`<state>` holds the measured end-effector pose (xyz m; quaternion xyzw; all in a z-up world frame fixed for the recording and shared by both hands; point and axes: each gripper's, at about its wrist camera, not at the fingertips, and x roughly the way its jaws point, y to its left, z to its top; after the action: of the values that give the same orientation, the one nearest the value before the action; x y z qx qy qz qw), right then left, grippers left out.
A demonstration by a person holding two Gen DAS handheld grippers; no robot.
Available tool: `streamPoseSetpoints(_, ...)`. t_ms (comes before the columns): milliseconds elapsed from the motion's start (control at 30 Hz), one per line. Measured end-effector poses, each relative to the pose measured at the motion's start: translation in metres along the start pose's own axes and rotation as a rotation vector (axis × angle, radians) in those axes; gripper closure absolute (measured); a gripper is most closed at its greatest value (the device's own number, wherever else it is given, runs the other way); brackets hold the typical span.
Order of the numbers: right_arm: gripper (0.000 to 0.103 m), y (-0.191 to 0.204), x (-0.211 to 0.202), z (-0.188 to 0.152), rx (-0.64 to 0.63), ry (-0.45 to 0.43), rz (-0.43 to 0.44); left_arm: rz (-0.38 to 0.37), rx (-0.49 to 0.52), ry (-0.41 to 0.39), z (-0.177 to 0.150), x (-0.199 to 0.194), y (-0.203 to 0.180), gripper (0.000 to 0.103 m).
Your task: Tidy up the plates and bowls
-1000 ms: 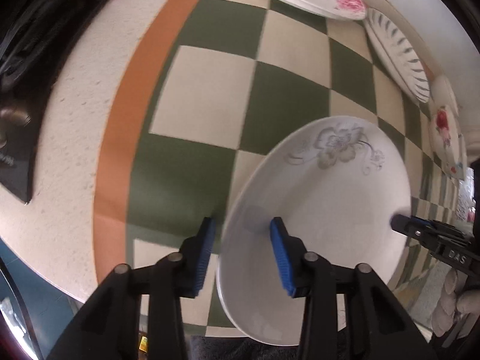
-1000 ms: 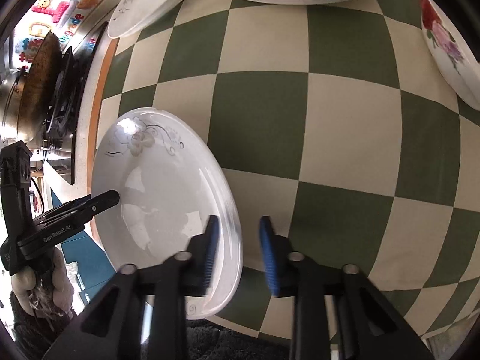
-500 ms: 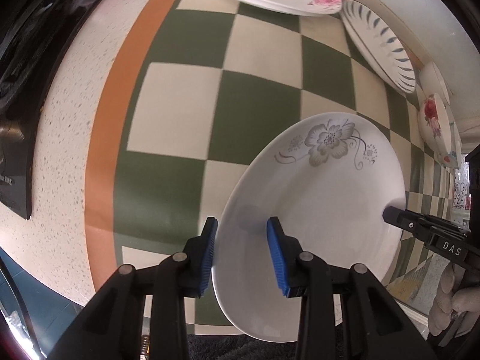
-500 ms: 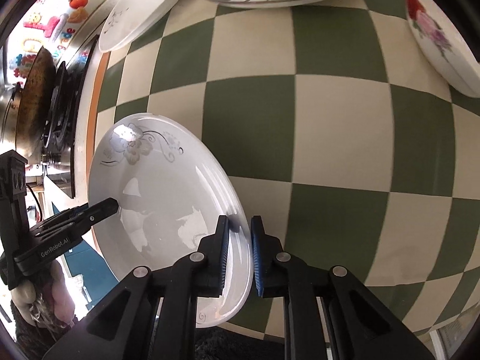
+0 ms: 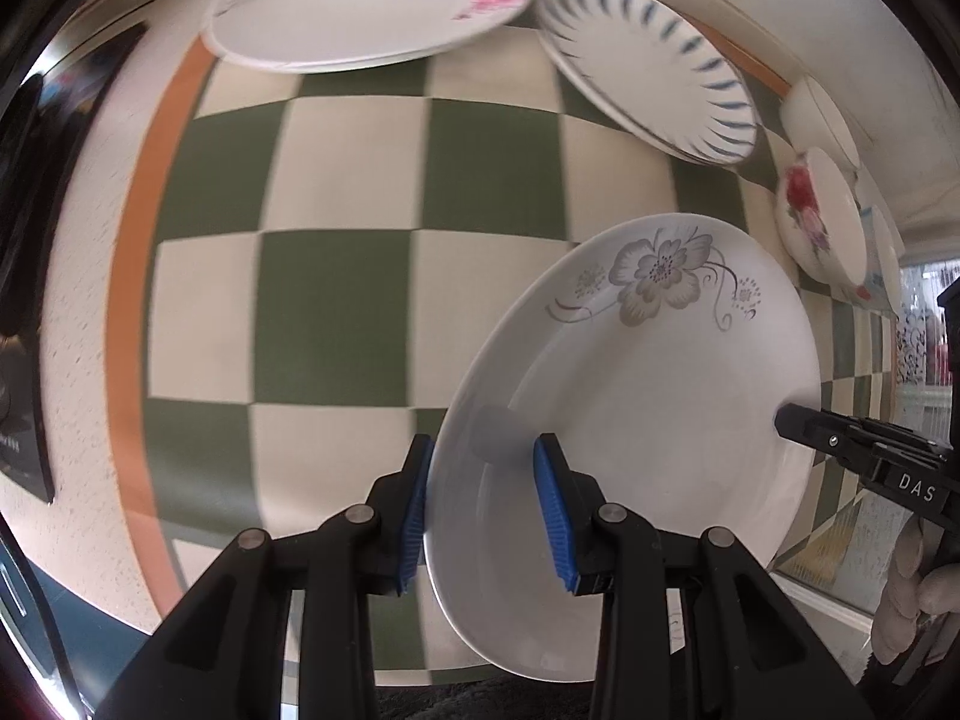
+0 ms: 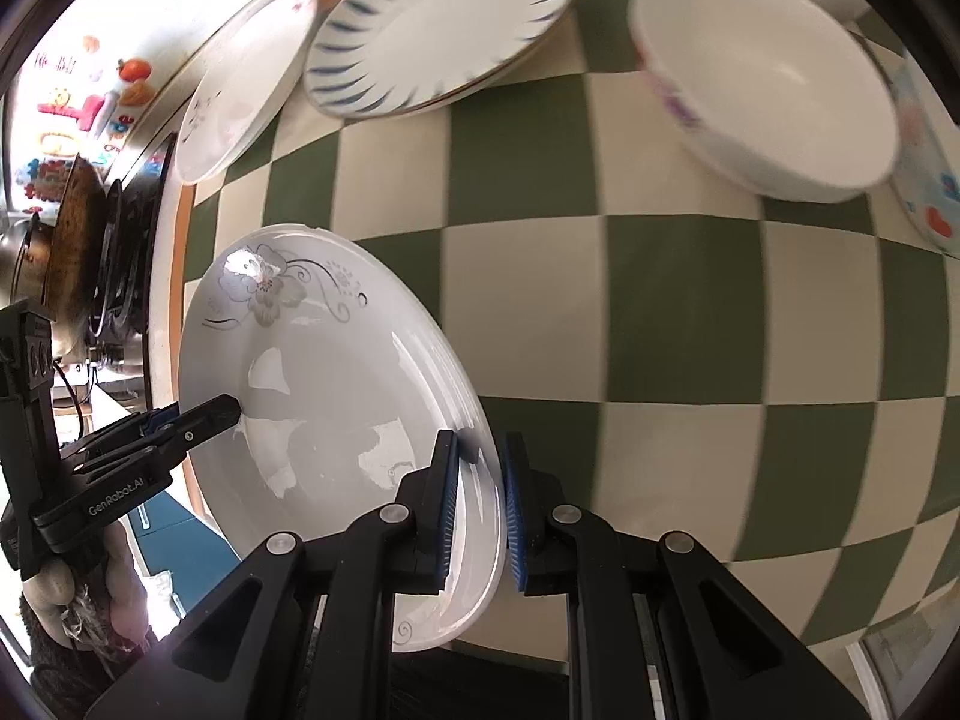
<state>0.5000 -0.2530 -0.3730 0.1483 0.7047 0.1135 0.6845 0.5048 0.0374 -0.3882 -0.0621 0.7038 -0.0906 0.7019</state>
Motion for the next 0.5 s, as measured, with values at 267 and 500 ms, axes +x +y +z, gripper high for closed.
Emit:
streamPoseSetpoints(267,0.087,-0.046,-0.015,-0.007,0.064,-0.006,-0.018,-0.008,0.059,0.038,0.008,0.022,-0.032,0.072)
streamPoseSetpoints(500,0.087,-0.073,-0.006,-0.01,0.093,0.017,-0.015,0.007,0.06,0.065,0.002,0.035,-0.03,0.072)
